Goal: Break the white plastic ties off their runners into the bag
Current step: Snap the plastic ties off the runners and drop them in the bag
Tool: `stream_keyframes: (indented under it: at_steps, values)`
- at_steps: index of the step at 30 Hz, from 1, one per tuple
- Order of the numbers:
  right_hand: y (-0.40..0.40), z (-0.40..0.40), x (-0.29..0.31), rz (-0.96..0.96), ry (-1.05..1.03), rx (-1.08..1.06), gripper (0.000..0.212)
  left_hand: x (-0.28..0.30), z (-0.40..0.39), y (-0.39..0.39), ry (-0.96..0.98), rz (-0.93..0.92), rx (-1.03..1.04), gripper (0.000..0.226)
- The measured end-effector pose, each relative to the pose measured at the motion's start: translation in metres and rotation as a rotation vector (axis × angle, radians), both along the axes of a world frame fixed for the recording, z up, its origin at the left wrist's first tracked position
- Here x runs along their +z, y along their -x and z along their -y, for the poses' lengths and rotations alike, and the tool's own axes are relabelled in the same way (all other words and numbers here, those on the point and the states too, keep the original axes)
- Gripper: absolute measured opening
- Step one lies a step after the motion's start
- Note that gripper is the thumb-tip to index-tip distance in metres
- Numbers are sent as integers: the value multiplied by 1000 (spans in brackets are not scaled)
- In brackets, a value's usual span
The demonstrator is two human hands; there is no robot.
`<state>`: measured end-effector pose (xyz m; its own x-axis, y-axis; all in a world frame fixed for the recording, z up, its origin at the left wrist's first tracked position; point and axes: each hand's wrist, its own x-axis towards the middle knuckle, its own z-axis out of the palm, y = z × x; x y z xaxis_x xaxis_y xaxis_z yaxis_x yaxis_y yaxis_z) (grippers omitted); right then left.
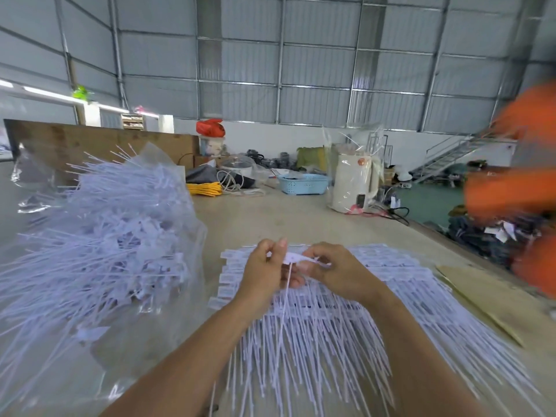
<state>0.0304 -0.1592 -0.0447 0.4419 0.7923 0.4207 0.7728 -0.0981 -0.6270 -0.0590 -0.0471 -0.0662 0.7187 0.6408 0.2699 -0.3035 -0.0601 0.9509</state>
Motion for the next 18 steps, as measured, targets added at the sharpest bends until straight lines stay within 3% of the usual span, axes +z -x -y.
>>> stream_keyframes:
  at_steps: [4, 9, 15, 18]
  values:
    - [4, 1, 0, -15, 36, 67, 23, 1, 1, 1, -9, 10, 7, 39]
    - [-1, -4, -5, 143, 31, -6, 18, -1, 2, 1, -93, -80, 12, 41]
    - [-13, 1, -12, 512, 158, -323, 11, -2, -7, 1, -42, -333, -36, 38]
    - [-27, 19, -4, 296, -76, -420, 24, -1, -19, 8, 108, -341, -84, 39]
